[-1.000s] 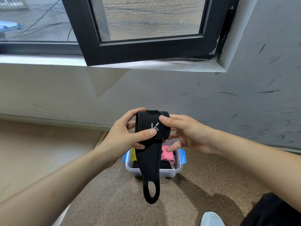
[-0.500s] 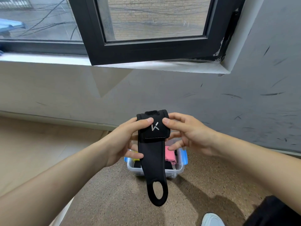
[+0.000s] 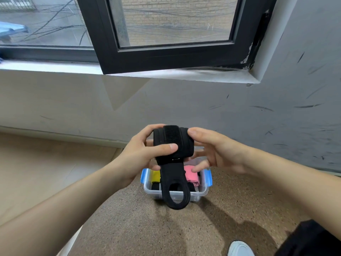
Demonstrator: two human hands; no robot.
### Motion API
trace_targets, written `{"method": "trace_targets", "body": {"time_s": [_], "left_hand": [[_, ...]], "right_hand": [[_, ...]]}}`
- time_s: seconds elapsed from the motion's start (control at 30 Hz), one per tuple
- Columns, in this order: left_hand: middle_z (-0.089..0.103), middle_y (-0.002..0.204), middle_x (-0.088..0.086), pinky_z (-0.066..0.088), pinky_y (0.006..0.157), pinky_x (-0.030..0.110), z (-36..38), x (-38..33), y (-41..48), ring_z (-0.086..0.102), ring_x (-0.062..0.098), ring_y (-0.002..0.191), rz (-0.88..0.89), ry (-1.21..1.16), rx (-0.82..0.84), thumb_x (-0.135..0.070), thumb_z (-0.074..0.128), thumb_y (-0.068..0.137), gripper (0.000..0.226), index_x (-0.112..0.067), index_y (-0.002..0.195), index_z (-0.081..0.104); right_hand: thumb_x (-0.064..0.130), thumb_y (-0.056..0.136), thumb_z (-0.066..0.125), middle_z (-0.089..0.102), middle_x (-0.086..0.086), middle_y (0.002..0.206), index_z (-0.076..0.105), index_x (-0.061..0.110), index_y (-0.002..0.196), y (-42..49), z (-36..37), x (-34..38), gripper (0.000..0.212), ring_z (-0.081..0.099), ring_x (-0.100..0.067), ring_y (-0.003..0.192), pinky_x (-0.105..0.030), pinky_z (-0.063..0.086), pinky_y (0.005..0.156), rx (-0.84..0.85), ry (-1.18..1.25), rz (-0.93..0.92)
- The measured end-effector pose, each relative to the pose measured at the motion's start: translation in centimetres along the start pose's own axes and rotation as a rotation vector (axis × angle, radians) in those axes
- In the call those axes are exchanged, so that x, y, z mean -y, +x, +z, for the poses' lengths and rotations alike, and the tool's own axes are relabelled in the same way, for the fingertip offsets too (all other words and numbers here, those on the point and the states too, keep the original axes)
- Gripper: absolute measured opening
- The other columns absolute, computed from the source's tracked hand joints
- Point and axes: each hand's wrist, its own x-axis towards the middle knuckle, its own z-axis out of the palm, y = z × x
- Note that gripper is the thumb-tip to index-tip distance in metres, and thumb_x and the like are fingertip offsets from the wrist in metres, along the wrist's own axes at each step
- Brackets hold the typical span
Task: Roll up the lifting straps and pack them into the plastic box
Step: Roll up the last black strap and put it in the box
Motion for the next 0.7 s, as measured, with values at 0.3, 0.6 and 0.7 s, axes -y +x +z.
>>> {"method": "trace_targets", "body": {"time_s": [0.3, 0.6, 0.7], "left_hand": [[0.07, 0.121, 0.002, 0.062, 0.074, 0.048, 0.1, 0.7, 0.0, 0.075, 0.022, 0.092, 0.143, 0.076, 0.004, -0.027, 0.091, 0.063, 0.074, -0.043, 0.129, 0.061], [0.074, 0.103, -0.004, 0.055, 0.057, 0.026, 0.3, 0.0, -0.3, 0.073, 0.021, 0.082, -0.122, -0.065, 0.105, -0.055, 0.066, 0.083, 0.049, -0.035, 0.128, 0.063], [0.074, 0.098, -0.003, 0.054, 0.058, 0.025, 0.4, 0.2, -0.3, 0.071, 0.022, 0.08, -0.168, -0.095, 0.119, -0.06, 0.066, 0.084, 0.049, -0.036, 0.127, 0.064]], "right_hand": [[0.049, 0.086, 0.071, 0.069, -0.009, 0.105, 0.056, 0.012, 0.138, -0.4, 0.5, -0.1, 0.065, 0.071, -0.025, 0.089, -0.032, 0.061, 0.062, 0.036, 0.143, 0.085], [0.011, 0.083, 0.079, 0.06, -0.024, 0.135, 0.056, 0.017, 0.136, 0.2, 0.2, -0.6, 0.058, 0.072, -0.033, 0.108, -0.035, 0.062, 0.069, -0.107, 0.085, -0.147], [0.011, 0.075, 0.081, 0.058, -0.02, 0.133, 0.055, 0.021, 0.135, 0.3, -0.1, -1.1, 0.066, 0.071, -0.032, 0.11, -0.044, 0.062, 0.08, -0.15, -0.053, -0.231]]}}
